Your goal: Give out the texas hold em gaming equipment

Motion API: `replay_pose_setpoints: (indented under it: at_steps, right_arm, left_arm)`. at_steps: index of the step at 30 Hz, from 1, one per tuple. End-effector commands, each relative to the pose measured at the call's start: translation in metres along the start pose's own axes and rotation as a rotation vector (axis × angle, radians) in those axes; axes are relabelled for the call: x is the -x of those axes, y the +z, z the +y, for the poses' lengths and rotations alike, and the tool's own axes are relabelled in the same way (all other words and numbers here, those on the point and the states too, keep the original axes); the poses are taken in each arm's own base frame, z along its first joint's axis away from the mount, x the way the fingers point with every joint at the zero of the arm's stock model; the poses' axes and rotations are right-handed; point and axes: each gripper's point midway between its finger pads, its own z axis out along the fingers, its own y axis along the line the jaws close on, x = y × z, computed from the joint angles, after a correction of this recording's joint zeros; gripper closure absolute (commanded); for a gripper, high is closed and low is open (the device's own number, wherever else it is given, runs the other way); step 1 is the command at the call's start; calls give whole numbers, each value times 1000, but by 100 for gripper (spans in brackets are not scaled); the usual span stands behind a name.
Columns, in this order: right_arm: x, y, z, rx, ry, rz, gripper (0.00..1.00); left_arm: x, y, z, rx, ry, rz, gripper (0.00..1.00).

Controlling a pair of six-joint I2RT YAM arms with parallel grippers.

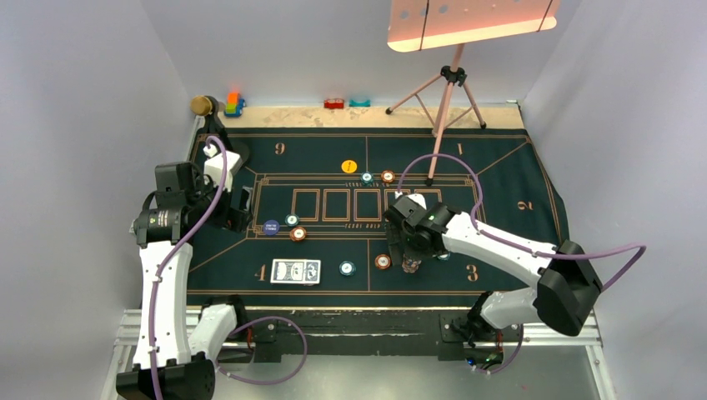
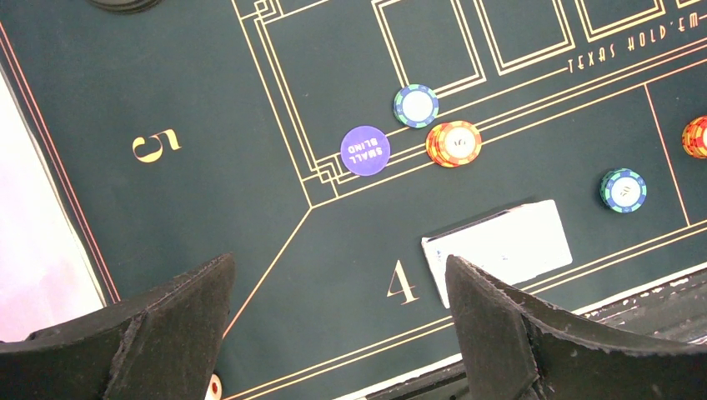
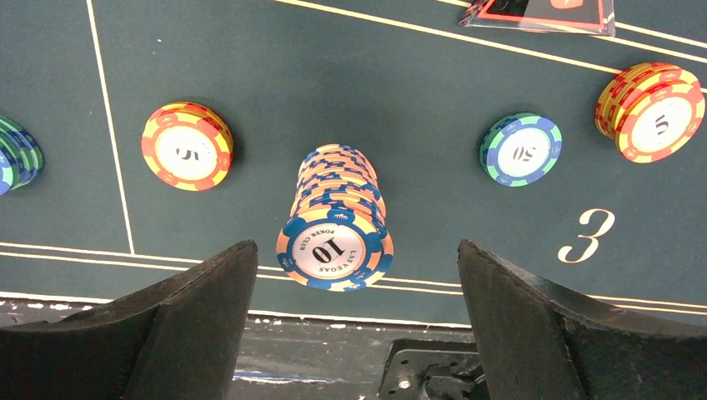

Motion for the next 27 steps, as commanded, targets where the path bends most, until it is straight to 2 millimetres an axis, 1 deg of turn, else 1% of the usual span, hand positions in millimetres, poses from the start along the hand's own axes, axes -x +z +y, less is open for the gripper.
replay_pose_setpoints:
  at_steps: [1,4,12,16,27]
  right_arm:
    - [1,2,3,11,25,-19,9]
    - [1,4,4,9,27,-16,12]
    - [-2,12,7,13,32,-4,29]
    - [-5,16,8,14,31,7,35]
    - [-2,16,11,26,43,-2,52]
  left_arm:
    - [2,-1,2,4,4,-14,0]
    - [2,-1,2,7,6,-16,0]
    - [2,0,3,10,10,-15,0]
    - [2,-1,3,14,10,-15,0]
    - [2,-2,4,19,15,-15,0]
